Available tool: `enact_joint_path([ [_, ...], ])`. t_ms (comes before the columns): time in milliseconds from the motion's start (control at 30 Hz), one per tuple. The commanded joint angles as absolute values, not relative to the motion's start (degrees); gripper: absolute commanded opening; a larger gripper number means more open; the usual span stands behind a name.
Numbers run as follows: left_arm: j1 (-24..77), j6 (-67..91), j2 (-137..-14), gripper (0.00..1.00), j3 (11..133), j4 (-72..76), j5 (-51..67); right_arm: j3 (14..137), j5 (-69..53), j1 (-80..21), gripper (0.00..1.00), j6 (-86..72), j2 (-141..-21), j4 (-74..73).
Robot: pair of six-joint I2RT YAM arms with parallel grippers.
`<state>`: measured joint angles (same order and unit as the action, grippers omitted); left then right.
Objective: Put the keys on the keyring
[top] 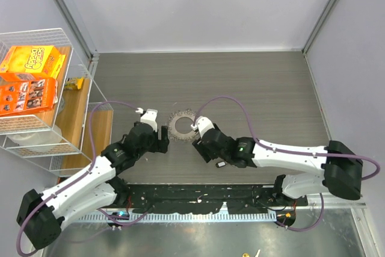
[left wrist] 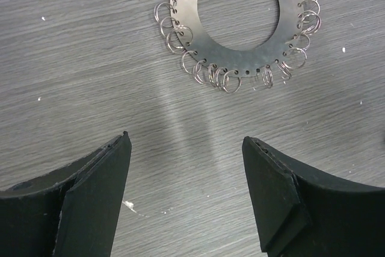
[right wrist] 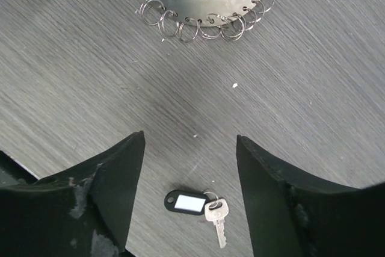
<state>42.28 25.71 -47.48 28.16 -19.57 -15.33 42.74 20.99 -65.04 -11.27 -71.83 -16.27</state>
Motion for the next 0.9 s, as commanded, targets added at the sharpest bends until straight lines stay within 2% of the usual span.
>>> enact_joint_path([
  [0, 39.64, 27.16, -45.88, 0.78, 27.34, -15.03, -10.82, 47.81, 23.99, -65.65, 0.64, -8.53, -75.75, -11.16],
  [67, 38.85, 27.07, -45.97, 0.74, 26.81, -14.33, -9.67, 49.48, 23.47, -65.65, 0.58, -8.61, -77.60, -10.64],
  [333, 37.53, 26.89, -44.83, 0.66, 23.91, -12.04, -8.17, 57.12, 23.12, -65.57, 0.51, -10.89, -86.13, -11.16],
  [467, 37.18, 26.72, -43.07, 0.58, 22.94, -12.04, -8.17, 60.90, 23.82, -65.65, 0.46, -12.04, -92.01, -11.86],
  [700, 36.48, 26.63, -41.22, 0.56, 22.15, -12.13, -7.74, 66.26, 25.13, -65.48, 0.39, -14.33, -97.82, -15.11],
  [867, 36.39, 26.63, -40.96, 0.56, 21.80, -11.52, -6.59, 65.13, 25.75, -65.30, 0.37, -14.59, -98.44, -15.47],
])
